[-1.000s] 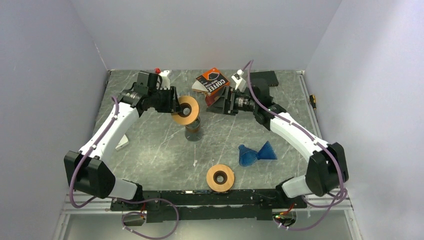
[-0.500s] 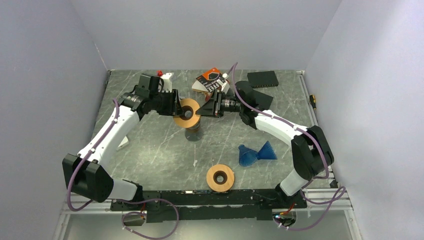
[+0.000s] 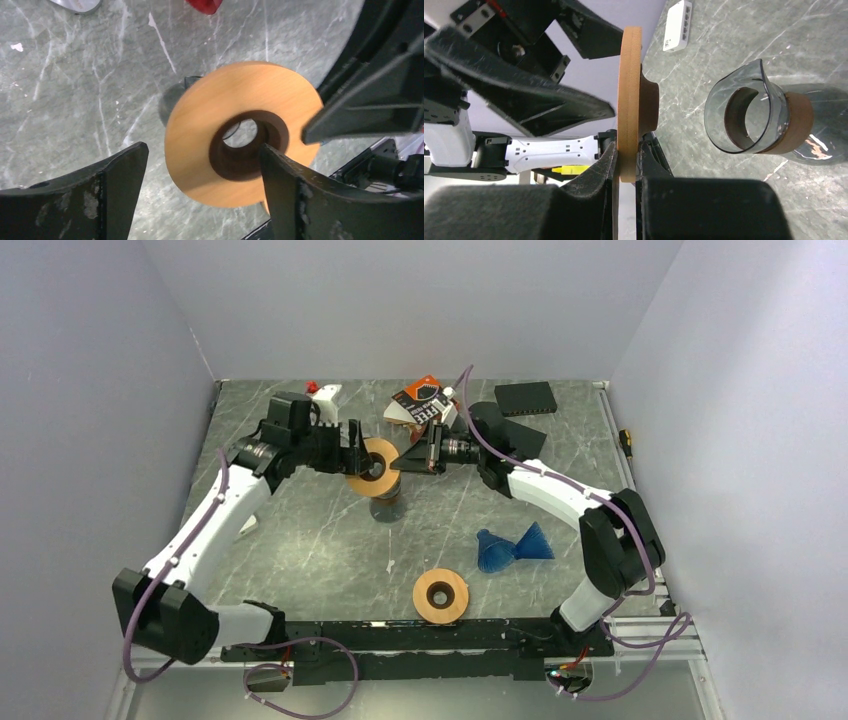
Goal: Place the coffee filter in the dripper
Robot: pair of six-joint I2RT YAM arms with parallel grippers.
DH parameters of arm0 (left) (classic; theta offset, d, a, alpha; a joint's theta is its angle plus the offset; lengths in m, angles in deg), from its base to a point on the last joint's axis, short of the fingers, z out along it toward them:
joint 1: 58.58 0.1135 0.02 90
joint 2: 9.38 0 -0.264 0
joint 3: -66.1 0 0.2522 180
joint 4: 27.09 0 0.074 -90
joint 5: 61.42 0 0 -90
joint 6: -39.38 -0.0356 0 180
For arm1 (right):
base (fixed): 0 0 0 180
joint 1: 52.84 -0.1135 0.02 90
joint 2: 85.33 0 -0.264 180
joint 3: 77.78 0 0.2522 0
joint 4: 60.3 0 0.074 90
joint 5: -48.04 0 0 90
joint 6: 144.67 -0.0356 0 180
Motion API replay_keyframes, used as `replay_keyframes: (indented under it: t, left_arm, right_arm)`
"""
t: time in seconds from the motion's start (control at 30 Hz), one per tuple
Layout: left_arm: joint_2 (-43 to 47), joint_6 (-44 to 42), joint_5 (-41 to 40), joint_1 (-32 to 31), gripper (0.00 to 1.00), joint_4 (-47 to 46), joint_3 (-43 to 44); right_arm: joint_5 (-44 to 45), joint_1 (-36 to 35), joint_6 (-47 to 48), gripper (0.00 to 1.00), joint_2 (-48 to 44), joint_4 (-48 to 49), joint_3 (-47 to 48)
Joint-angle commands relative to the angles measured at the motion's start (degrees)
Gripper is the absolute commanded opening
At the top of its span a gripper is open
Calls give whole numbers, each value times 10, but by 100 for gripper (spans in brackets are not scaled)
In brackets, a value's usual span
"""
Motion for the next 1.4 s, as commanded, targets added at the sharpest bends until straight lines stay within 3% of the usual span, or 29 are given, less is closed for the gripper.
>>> replay_keyframes:
  t: [0.0, 0.1, 0.4, 0.73, 1.0, 1.17, 1.37]
  left_arm:
    - [64, -1, 36, -3, 92, -77, -34]
    - [100, -3, 20, -3, 99, -98, -60]
    - [175, -13, -90, -3, 100, -96, -105]
    - [136, -19, -260, -3, 99, 62, -42]
    - [162, -22, -262, -3, 100, 47, -83]
    - [155, -22, -267, -1, 100, 54, -82]
    - [153, -18, -263, -1, 100, 56, -86]
  right_arm:
    - [-19, 22, 1, 0, -18, 44, -8]
    - [-43, 41, -38, 0, -17, 103, -40]
    - [-79, 64, -56, 0, 5, 125, -56]
    - [-105, 69, -96, 0, 80, 180, -44]
    - [-97, 69, -91, 0, 122, 167, -34]
    - [-105, 69, -123, 0, 140, 216, -45]
    - [-106, 69, -121, 15, 142, 212, -49]
